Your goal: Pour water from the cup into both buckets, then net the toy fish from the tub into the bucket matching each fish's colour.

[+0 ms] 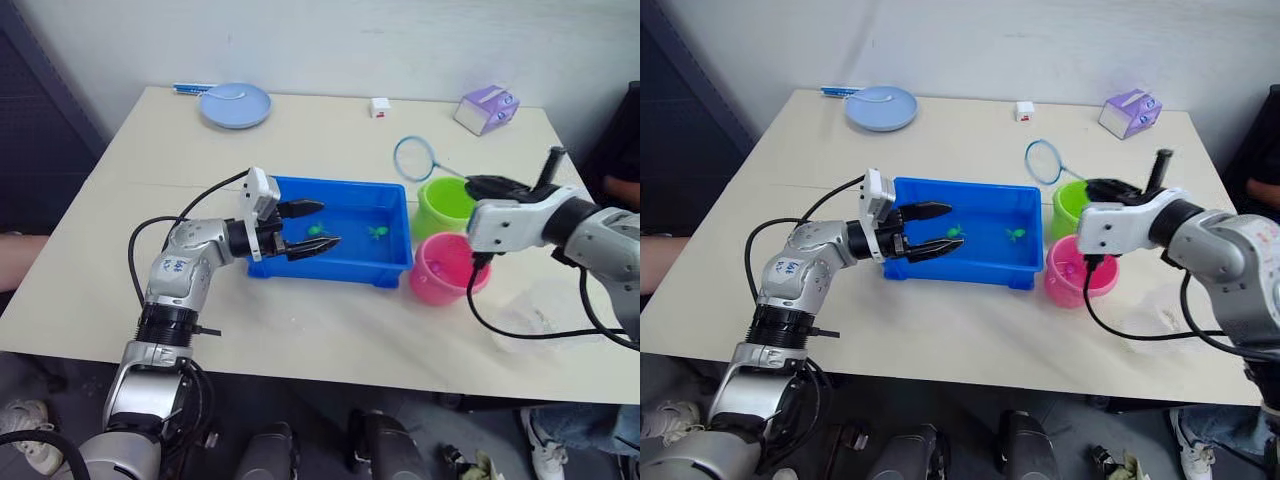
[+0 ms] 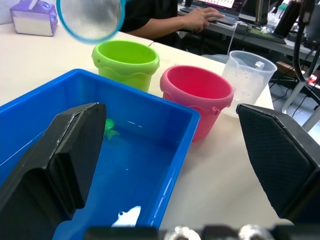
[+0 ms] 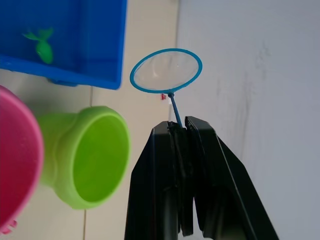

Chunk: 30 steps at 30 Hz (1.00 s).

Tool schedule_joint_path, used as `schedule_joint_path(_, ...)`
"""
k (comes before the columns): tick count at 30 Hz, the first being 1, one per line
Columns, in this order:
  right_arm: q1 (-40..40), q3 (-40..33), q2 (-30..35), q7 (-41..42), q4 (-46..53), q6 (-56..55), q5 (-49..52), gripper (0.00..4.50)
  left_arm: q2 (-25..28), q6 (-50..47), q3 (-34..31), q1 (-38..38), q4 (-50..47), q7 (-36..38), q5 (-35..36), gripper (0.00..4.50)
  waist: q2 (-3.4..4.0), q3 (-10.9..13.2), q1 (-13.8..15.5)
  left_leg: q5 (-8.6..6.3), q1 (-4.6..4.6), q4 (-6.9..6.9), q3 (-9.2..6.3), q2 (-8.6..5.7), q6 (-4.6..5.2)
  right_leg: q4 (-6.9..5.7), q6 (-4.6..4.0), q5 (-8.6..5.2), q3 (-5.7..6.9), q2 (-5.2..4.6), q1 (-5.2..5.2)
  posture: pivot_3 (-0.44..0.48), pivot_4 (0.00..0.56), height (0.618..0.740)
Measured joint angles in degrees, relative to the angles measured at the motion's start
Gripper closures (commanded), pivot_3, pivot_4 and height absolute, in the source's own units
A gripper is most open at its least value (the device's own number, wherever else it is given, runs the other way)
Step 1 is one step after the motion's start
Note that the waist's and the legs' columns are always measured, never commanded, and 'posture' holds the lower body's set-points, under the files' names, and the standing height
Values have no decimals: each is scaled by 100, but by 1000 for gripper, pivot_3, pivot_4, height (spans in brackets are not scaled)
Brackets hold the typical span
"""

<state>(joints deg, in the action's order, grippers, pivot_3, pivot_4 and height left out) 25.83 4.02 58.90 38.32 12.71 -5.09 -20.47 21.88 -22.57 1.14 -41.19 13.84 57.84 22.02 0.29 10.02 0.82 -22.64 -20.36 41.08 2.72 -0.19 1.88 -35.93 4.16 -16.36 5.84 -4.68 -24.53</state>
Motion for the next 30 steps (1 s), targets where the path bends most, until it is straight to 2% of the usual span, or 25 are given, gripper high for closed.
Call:
schedule_joint_path(5,503,645,-173,234,-729,-655,-287,3726,216,-142,-6,211,-301,-77,5,0,0,0,-57,0,0,0,-4,-1,0,-1,0,0,2,-3,0,0,150,740)
schedule_joint_path(14,1118,1207,-366,284,-1790,-1635,-767,3726,383,-427,-96,608,-909,-291,74,0,0,0,-107,0,2,1,-6,3,0,-4,-1,-1,2,-6,0,0,150,740)
schedule_joint_path(30,986,1101,-412,803,-1566,-1685,-509,3726,441,-459,-231,803,-1079,-407,156,0,0,0,-93,0,0,2,-8,1,0,-2,-1,0,5,-9,2,0,150,740)
